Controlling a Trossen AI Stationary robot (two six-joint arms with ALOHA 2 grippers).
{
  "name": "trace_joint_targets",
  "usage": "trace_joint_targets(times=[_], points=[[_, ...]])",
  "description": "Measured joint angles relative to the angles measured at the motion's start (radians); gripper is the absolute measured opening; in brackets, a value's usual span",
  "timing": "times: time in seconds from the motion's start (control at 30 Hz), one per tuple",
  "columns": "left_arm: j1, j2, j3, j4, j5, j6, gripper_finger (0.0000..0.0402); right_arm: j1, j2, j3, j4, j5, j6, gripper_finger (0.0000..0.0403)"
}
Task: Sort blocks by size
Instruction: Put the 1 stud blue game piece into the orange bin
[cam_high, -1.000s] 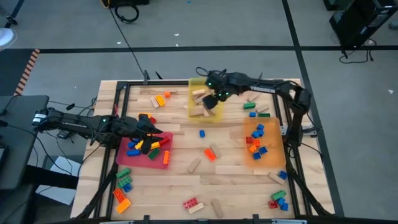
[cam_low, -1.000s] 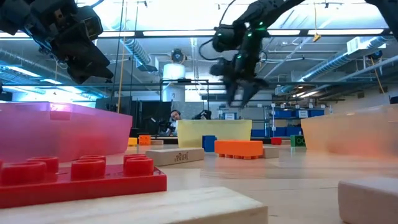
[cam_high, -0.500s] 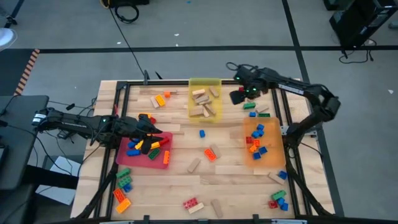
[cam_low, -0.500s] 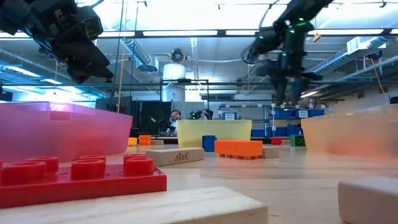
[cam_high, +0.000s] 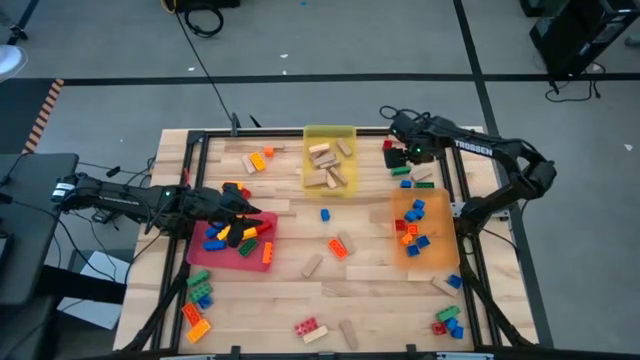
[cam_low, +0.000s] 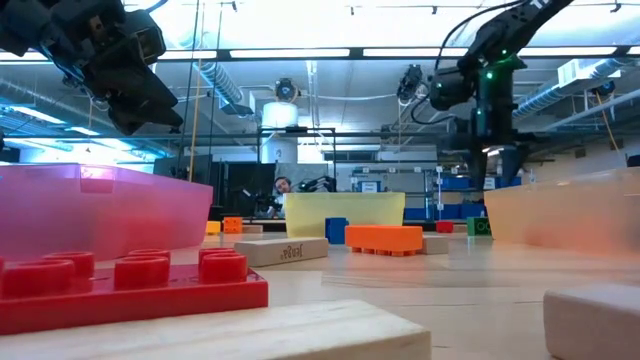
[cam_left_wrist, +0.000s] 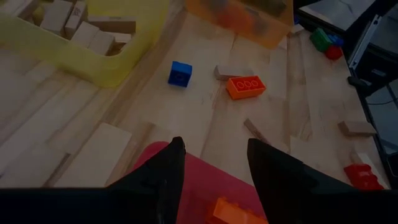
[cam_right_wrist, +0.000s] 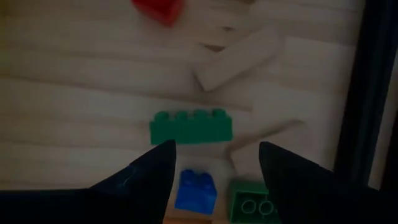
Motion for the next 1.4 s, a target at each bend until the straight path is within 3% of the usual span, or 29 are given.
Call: trace_joint_targets(times=[0.3,0.63,1.13,1.4], points=[[0.0,0.0,0.0,0.001,-0.001,0.0,0.0184,0.018,-0.002,-0.013,-0.034,-0.06,-0.056,0.0258],[0.0,0.0,0.0,0.001,-0.002,0.001,0.0184,0.018,-0.002,-0.138,0.067,-0.168,0.104,0.0247],[0.0,0.0,0.0,0.001,-0.002,0.002,0.0184,0.017,0.0,-0.28,0.229,-0.162,0.155,0.0238],[0.0,0.0,0.0,0.001,-0.002,0.002,0.0184,0.016,0.0,-0.316,0.288,-0.172,0.142,0.0204]])
